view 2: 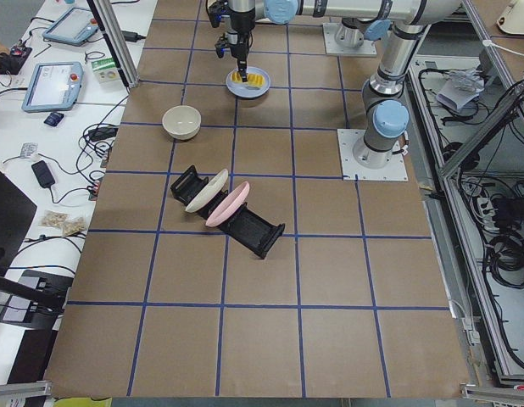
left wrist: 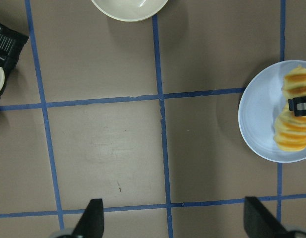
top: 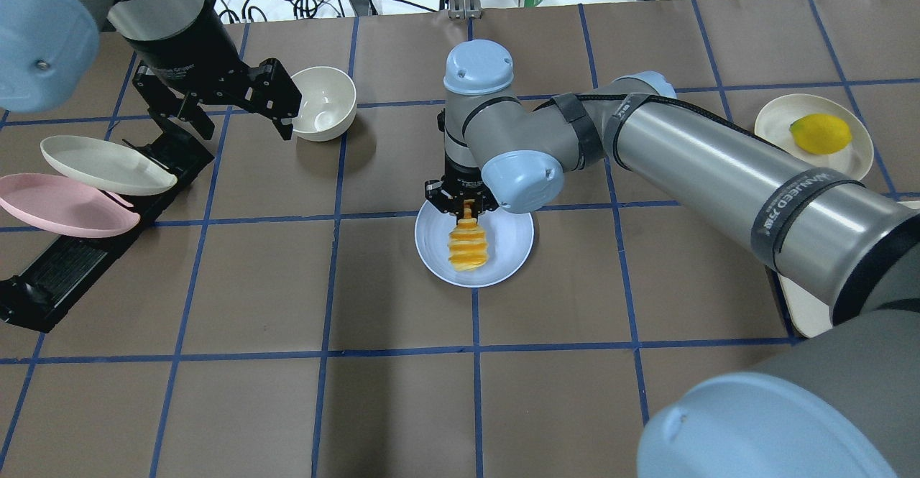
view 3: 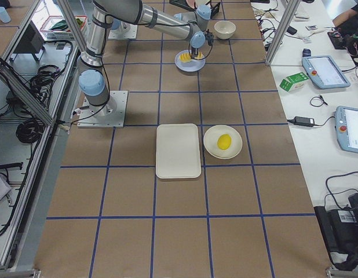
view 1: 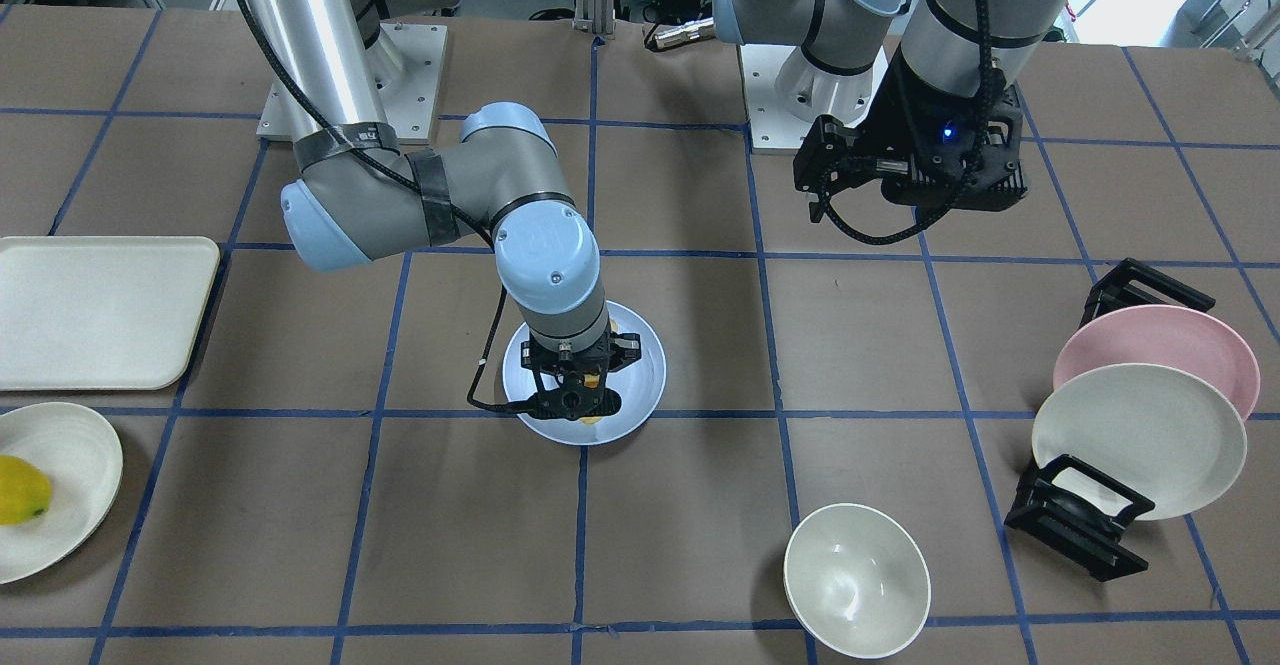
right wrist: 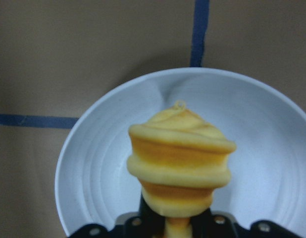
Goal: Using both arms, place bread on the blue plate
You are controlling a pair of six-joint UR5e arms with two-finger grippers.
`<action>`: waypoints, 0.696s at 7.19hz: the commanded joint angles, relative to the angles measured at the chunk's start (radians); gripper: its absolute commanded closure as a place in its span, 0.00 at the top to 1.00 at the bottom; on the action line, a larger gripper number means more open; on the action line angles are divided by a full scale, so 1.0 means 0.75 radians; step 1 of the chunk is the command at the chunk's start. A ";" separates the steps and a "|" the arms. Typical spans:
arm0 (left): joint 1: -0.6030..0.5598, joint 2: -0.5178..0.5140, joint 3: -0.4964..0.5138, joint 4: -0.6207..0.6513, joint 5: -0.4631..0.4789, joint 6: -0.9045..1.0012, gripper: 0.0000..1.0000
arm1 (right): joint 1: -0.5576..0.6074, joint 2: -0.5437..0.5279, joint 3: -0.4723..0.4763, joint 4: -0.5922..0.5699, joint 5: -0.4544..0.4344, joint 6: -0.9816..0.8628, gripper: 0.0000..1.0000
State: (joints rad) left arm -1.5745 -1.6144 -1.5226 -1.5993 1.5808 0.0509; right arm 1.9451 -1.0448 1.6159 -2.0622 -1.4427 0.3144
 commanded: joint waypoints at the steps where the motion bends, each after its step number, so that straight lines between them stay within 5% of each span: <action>1: 0.001 -0.001 -0.001 0.001 0.001 -0.002 1.00 | 0.006 -0.002 0.001 -0.003 -0.005 -0.004 1.00; 5: -0.001 0.013 -0.001 0.001 0.013 0.002 1.00 | -0.055 -0.108 -0.003 0.041 -0.111 -0.022 1.00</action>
State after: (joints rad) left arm -1.5753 -1.6083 -1.5245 -1.5986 1.5874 0.0514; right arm 1.9313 -1.0790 1.6134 -2.0506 -1.5051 0.3039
